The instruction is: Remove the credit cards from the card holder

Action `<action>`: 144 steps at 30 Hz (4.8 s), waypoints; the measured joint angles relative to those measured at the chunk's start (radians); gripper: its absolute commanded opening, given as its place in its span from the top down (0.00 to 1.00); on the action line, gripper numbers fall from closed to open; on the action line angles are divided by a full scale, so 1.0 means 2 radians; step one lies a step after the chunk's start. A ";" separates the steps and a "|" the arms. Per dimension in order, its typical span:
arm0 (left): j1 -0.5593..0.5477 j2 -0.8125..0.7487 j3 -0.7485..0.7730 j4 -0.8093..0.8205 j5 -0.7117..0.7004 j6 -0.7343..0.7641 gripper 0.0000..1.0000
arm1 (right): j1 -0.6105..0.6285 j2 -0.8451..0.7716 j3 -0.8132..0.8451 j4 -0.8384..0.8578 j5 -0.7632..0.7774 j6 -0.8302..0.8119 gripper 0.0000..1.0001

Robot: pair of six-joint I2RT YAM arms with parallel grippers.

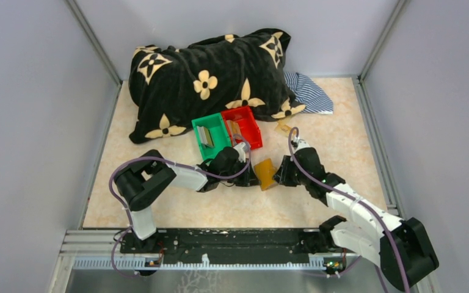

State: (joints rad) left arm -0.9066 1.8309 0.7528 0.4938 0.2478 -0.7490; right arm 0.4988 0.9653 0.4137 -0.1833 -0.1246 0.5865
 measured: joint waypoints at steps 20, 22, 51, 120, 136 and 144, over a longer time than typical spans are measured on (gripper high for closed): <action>0.000 0.000 0.000 0.000 0.000 0.000 0.76 | 0.027 0.027 0.030 0.042 -0.029 -0.001 0.99; 0.000 0.000 0.000 0.000 0.000 0.000 0.76 | 0.033 0.032 0.030 0.049 -0.031 -0.001 0.99; -0.001 -0.237 -0.058 -0.132 -0.117 0.041 0.73 | 0.080 0.117 0.030 0.131 -0.041 0.000 1.00; 0.001 -0.003 0.052 -0.072 -0.124 0.064 0.76 | 0.054 0.038 0.034 0.045 -0.038 -0.044 0.65; 0.002 0.000 0.052 -0.067 -0.118 0.065 0.76 | 0.019 0.085 0.041 0.047 -0.038 -0.060 0.65; 0.004 0.000 0.052 -0.067 -0.115 0.067 0.78 | 0.018 0.129 0.041 0.075 -0.074 -0.061 0.65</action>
State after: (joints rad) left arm -0.8978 1.8309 0.8574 0.3607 0.0174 -0.6155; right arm 0.5343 1.2232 0.4961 -0.0326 -0.2733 0.4641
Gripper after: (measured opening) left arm 0.233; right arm 0.353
